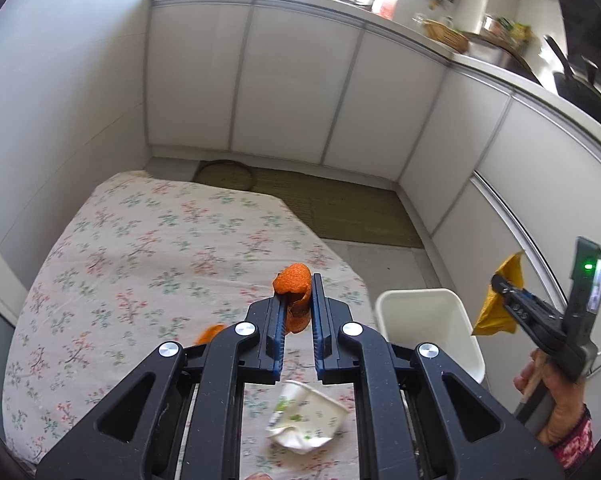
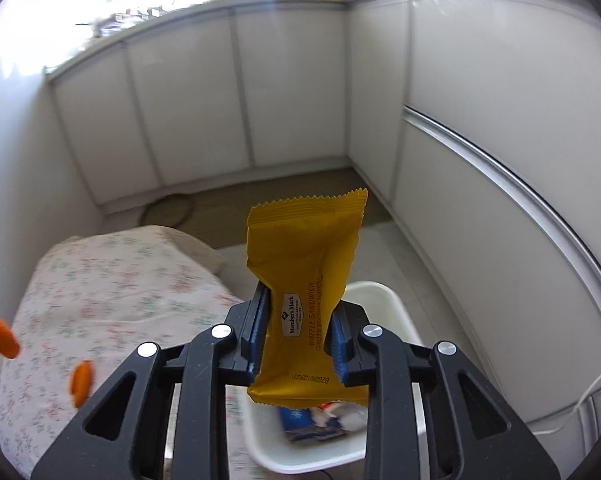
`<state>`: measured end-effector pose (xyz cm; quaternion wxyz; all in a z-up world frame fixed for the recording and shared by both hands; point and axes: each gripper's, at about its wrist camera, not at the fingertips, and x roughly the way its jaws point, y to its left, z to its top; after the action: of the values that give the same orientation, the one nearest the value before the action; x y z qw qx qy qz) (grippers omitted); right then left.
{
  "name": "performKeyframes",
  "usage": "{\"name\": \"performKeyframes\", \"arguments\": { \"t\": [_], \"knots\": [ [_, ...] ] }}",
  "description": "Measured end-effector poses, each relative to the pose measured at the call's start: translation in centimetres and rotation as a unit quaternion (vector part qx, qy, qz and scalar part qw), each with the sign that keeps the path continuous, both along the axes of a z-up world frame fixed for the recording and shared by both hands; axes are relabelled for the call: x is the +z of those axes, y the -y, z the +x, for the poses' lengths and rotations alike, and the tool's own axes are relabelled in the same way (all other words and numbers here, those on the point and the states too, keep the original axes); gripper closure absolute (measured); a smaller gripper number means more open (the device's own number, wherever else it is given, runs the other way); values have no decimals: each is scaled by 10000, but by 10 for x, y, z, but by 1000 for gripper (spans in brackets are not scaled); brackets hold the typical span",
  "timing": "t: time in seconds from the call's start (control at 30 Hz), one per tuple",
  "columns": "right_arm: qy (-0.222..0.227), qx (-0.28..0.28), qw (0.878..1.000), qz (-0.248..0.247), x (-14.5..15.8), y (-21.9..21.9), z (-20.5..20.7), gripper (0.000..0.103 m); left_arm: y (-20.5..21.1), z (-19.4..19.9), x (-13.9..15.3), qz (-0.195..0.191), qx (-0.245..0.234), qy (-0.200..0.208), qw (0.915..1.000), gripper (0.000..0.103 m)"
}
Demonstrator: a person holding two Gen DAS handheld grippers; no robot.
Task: Collect trash
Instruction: 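Release the packet into the bin with the right tool while the left tool drops the peel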
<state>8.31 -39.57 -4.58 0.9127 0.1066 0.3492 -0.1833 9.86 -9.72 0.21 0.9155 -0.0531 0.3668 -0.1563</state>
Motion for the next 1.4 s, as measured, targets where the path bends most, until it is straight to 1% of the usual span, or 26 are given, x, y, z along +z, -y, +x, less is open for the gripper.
{"name": "performKeyframes", "arguments": {
  "t": [0.03, 0.1, 0.13, 0.17, 0.2, 0.3, 0.47, 0.63, 0.73, 0.93, 1.0, 1.13, 1.3, 1.33, 1.4],
  "knots": [
    [-34, -87, 10000, 1, -3, 7, -2, 66, 6, 0, 0, 13, -48, 3, 10000, 92],
    [-64, -210, 9997, 59, -7, 17, -7, 51, 21, 0, 1, 41, -167, 8, 9999, 92],
    [-49, -258, 9996, 102, -8, 21, -9, 47, 30, 0, 1, 46, -242, 13, 9997, 92],
    [-8, -315, 9994, 139, -8, 26, -13, 40, 36, 0, 2, 46, -297, 18, 9995, 92],
    [24, -352, 9993, 149, -7, 28, -15, 36, 44, 0, 3, 39, -354, 26, 9994, 92],
    [138, -456, 9987, 158, -4, 42, -26, 29, 69, -1, 6, 6, -573, 37, 9983, 92],
    [375, -508, 9976, 286, 2, 62, -50, 25, 120, -6, 9, 3, -1027, 113, 9946, 92],
    [479, -611, 9964, 331, 5, 78, -70, 24, 173, -12, 7, 57, -1463, 126, 9891, 92],
    [507, -751, 9954, 314, 5, 90, -83, 22, 201, -15, 4, 96, -1681, 97, 9857, 92],
    [412, -1048, 9933, 276, -3, 113, -110, 21, 245, -24, -2, 190, -2045, 63, 9787, 91],
    [385, -1156, 9920, 321, -7, 120, -117, 21, 255, -26, -4, 226, -2122, 47, 9769, 88],
    [385, -1314, 9898, 382, -11, 127, -125, 21, 273, -26, -10, 270, -2254, -74, 9739, 86],
    [465, -1455, 9875, 386, -8, 130, -130, 17, 282, -29, -12, 383, -2230, -42, 9740, 73],
    [492, -1475, 9871, 384, -7, 130, -131, 17, 282, -29, -12, 405, -2225, -34, 9741, 68],
    [543, -1522, 9861, 376, -5, 128, -133, 16, 279, -28, -14, 490, -2167, -20, 9750, 55]
  ]
}}
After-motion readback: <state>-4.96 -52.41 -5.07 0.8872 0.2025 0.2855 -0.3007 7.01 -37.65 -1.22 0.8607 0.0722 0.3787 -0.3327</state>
